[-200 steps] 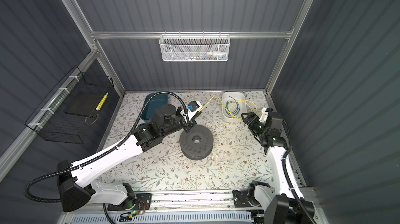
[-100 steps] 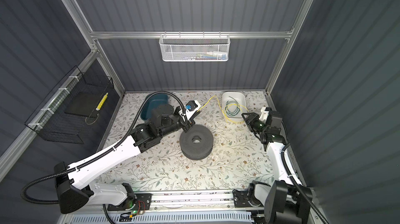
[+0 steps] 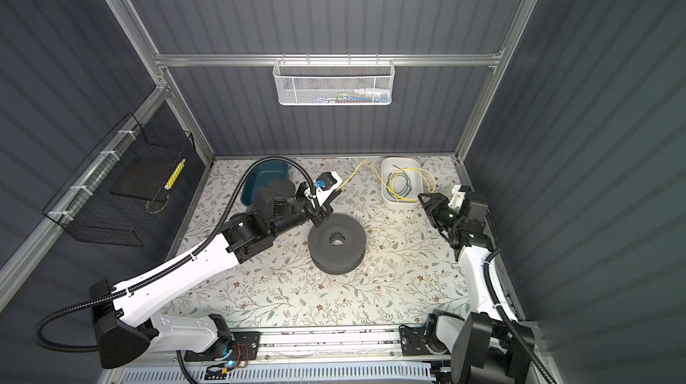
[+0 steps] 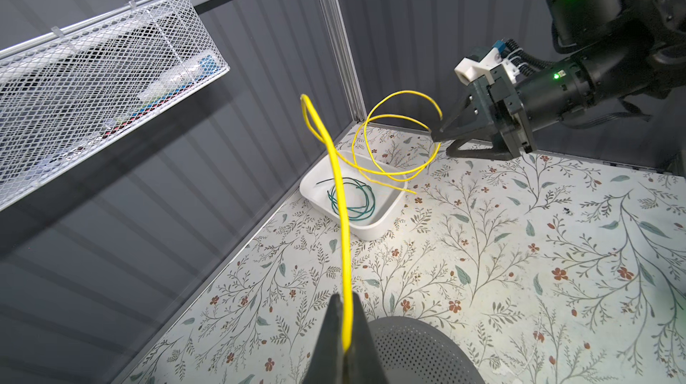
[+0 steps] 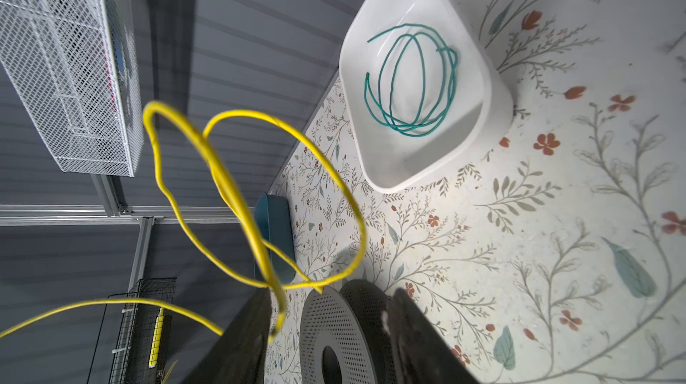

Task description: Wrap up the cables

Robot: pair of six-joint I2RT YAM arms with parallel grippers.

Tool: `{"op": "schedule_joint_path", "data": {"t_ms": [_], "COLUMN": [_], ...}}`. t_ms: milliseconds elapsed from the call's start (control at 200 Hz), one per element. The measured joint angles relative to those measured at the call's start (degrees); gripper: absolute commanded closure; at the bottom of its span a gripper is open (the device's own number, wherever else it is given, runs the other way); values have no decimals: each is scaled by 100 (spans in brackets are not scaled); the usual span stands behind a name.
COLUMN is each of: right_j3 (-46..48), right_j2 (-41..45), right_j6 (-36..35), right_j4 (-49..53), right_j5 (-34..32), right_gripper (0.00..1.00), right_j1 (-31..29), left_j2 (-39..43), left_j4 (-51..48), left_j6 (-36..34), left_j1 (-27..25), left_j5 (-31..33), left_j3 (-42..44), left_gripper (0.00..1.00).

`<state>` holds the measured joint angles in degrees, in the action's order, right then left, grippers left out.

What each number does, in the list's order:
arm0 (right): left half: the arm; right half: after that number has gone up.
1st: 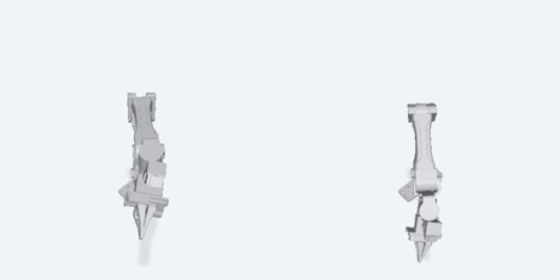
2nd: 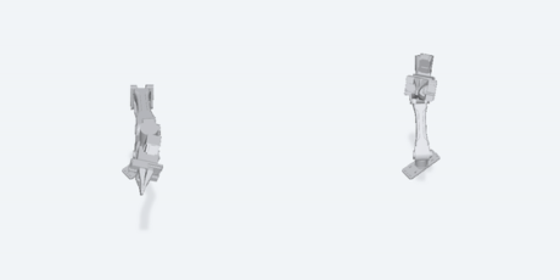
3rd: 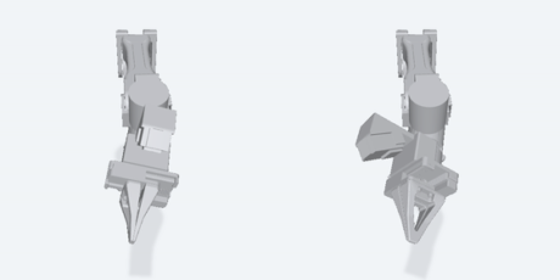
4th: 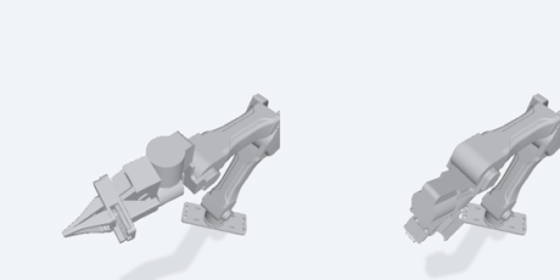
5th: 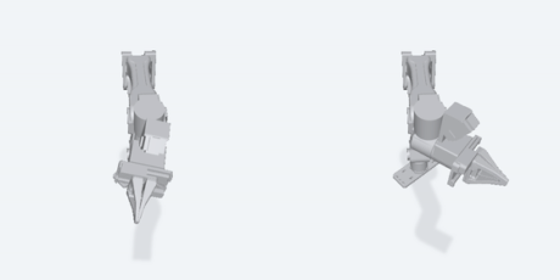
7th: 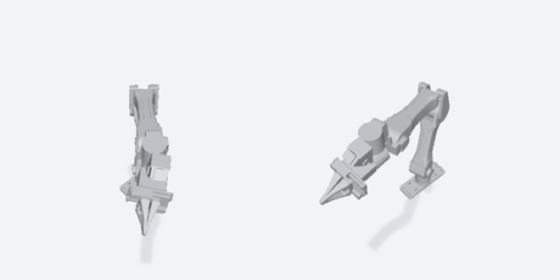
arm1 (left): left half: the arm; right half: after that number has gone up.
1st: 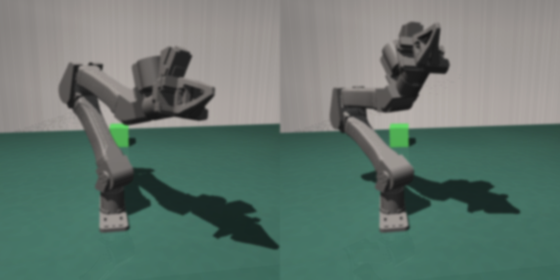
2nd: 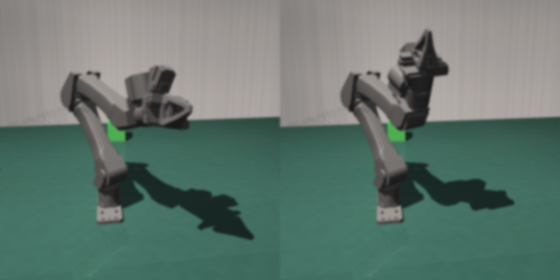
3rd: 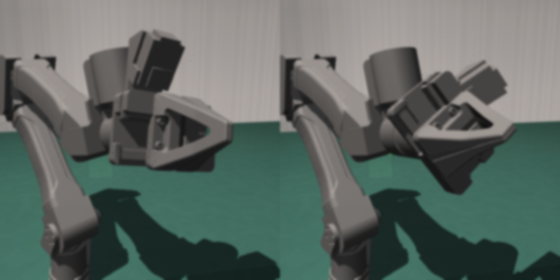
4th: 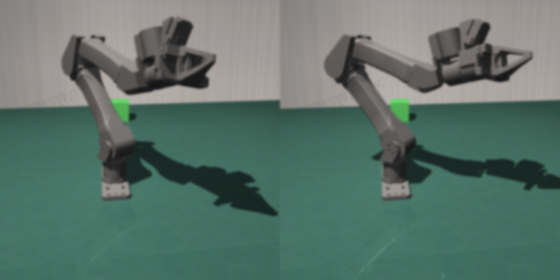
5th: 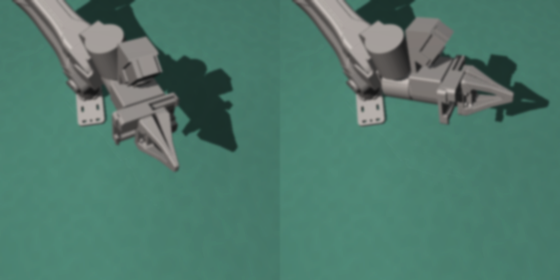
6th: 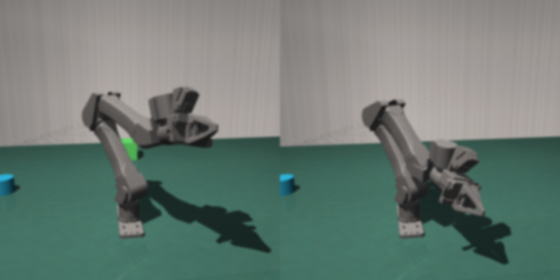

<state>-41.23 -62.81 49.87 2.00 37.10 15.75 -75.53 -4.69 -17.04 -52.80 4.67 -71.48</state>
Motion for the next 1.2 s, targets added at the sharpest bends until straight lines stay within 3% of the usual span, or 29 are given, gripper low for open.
{"op": "schedule_joint_path", "data": {"t_ms": [280, 570, 720, 810, 1035, 1200], "right_j3": [46, 42, 46, 63, -114, -518], "right_j2": [-103, -428, -431, -367, 109, -22], "right_j6": [101, 201, 256, 293, 339, 645], "right_j4": [-286, -562, -734, -798, -796, -1045], "right_j5": [170, 295, 367, 345, 125, 57], "right_gripper": [71, 71, 94, 100, 100, 100], "right_j1": [13, 15, 17, 17, 87, 422], "left_j2": [0, 0, 0, 2, 52, 70], "left_j4": [4, 4, 0, 7, -133, -490], "left_j6": [2, 4, 7, 11, 26, -116], "left_j1": [0, 0, 0, 0, 0, 0], "left_j5": [-39, -55, -87, -83, 212, 811], "left_j3": [9, 9, 11, 37, 516, 728], "left_gripper": [100, 100, 100, 100, 100, 100]}}
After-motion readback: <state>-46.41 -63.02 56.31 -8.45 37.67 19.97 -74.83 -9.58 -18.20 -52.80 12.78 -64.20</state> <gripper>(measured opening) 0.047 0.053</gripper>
